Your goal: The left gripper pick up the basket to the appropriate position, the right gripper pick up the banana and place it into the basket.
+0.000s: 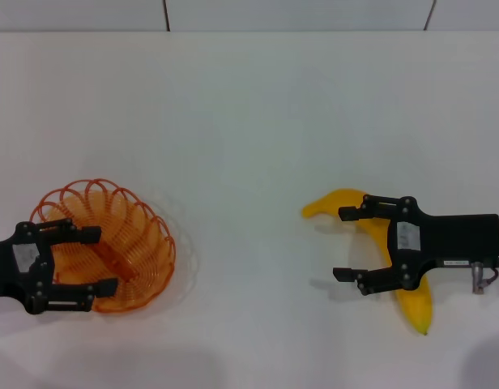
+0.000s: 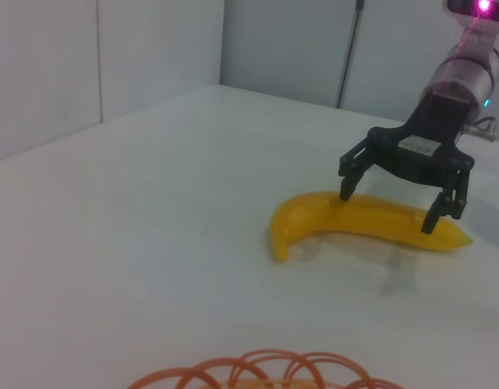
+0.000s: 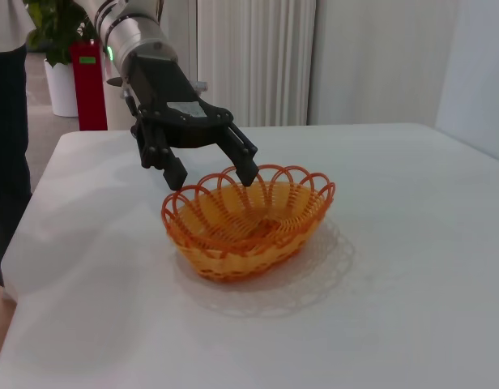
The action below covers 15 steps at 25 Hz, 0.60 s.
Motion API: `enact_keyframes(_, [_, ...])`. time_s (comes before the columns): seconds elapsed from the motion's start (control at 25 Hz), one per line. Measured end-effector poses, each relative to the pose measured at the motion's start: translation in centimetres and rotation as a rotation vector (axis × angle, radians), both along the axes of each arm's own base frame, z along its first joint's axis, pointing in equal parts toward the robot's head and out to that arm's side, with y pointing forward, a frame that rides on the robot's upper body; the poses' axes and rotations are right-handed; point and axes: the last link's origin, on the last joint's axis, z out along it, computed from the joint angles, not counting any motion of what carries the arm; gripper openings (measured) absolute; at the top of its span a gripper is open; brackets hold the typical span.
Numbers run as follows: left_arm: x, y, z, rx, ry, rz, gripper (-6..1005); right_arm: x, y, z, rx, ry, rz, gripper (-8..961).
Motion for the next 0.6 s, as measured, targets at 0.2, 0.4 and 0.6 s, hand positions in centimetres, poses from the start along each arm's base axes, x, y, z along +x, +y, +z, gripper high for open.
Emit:
enact_keyframes(0.2, [0.01,0.01,-0.01,-0.001,0.0,0.0,873,0.0,0.0,0.0,0.0,0.0,0.0,894])
enact_keyframes(0.4, [0.04,0.04,-0.01,-0.001,0.0,-0.001,870,0.0,0.0,0.0,0.0,0.0,0.0,894])
enact_keyframes(0.6, [0.07,0.08,-0.01,-0.001,0.0,-0.002,867,0.0,0.0,0.0,0.0,0.0,0.0,894])
